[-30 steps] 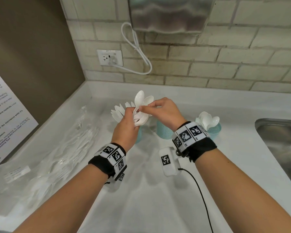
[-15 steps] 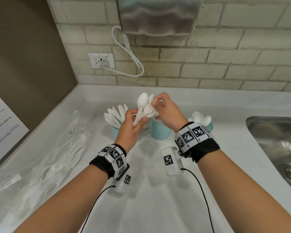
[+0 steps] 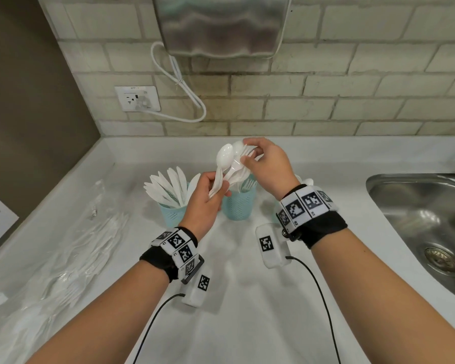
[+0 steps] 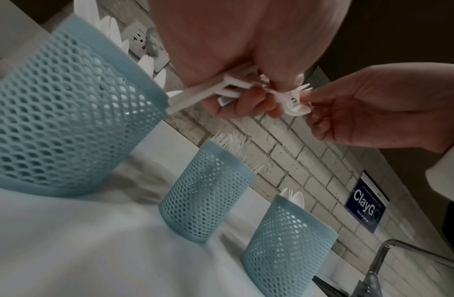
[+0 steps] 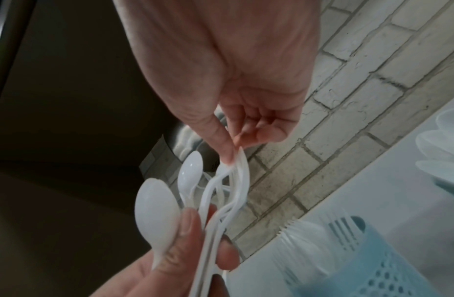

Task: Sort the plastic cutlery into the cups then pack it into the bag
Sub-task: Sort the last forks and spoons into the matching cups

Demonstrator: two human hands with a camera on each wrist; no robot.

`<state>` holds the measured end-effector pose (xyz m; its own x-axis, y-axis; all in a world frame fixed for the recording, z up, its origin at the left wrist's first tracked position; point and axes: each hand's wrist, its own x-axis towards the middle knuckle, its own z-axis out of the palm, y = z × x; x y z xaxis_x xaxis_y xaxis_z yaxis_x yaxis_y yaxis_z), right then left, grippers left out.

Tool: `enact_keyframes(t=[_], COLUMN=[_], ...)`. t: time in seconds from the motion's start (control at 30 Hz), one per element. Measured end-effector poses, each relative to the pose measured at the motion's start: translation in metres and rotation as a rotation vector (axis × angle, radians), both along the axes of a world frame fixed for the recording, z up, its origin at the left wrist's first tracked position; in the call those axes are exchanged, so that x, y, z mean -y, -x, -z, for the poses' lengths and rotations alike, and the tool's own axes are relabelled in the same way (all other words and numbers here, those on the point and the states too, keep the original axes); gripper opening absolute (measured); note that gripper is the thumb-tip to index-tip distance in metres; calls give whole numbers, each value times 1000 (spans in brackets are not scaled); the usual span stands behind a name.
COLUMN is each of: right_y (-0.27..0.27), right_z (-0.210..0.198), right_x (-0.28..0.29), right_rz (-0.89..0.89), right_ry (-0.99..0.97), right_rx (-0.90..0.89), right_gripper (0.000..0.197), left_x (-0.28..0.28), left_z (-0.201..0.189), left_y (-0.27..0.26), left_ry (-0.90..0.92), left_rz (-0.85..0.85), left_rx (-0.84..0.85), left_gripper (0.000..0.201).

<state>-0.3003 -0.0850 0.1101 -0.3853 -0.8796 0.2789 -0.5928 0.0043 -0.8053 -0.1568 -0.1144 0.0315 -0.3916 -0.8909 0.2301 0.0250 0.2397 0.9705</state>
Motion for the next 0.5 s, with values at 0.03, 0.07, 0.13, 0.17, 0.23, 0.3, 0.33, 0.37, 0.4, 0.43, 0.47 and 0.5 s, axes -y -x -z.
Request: enact_keyframes(t=[0.03,0.07,0.13,0.17,0.23,0.3,0.33,0.37,0.4,0.43,0.47,0.5], right_y=[1,2,4,5,6,5,5,6,6,6,7,7], right_z=[0,0,-1,-1,1,2,4,5,7,9,10,12], right_x=[-2,-3,-5,-6,-6,-5,-5,-4,-4,-4,-3,-2], right_rz=[2,8,31,45,55,46,40,34,28,23,18,14], right_ry=[-26,-45,-70,-79,-96,-99,-95,-89,-83,-80,-77,-73], right_rx=[-67,-122,-196,-224,-255,-239,-221,-209,-202,-201,-198,-189], right_gripper=[33,32,27,25,24,24,23,23,22,22,22,23], left_x=[0,0,-1,-1,-2,-3,-3,-4,-4,-4,-4,-3], left_z=[1,2,3,3,4,4,3,3,2,2,1,1], left_y=[1,2,4,4,5,6,7,8,8,8,8,8], left_ry=[2,2,4,6,-1,-27,-41,-48,-48,-49,-52,-57], left_rz=[5,9,17,20,16,4,4,4,5,6,5,1], left_rx=[0,0,5,8,7,-1,-5,-7,-6,-4,0,2], left_gripper=[7,8,8,8,7,4,2,4,9,13,17,19])
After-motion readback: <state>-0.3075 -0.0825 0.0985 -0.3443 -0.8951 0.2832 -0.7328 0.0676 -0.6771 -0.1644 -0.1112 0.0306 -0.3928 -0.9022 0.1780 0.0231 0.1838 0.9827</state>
